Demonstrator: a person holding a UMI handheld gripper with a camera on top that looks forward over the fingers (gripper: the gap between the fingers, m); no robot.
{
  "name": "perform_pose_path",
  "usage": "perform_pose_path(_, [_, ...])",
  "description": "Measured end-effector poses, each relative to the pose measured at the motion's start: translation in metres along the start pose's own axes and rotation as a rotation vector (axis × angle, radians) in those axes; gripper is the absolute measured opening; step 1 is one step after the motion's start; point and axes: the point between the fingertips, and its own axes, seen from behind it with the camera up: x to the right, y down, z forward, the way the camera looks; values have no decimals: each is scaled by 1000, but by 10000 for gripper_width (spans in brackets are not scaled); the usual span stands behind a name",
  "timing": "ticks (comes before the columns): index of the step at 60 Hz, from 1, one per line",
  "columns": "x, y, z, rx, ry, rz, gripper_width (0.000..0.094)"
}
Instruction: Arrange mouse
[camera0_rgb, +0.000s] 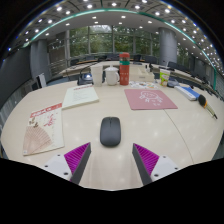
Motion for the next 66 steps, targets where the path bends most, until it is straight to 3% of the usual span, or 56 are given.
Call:
perform_pose_path(11, [-14, -26, 62, -4, 25, -34, 774])
perform_pose_path(15, [-12, -34, 74, -9, 38, -17, 665])
perform_pose_path(19, [-8, -39, 82, -6, 54, -14, 469])
perform_pose_path(32, [-9, -43, 87, -13, 69, -59, 365])
perform_pose_path(43, [-14, -58, 82, -43, 51, -70, 339])
perform_pose_path(57, [3, -209, 53, 166, 5, -16, 338])
perform_pose_path(66, [71, -273, 86, 223, 28, 12, 337])
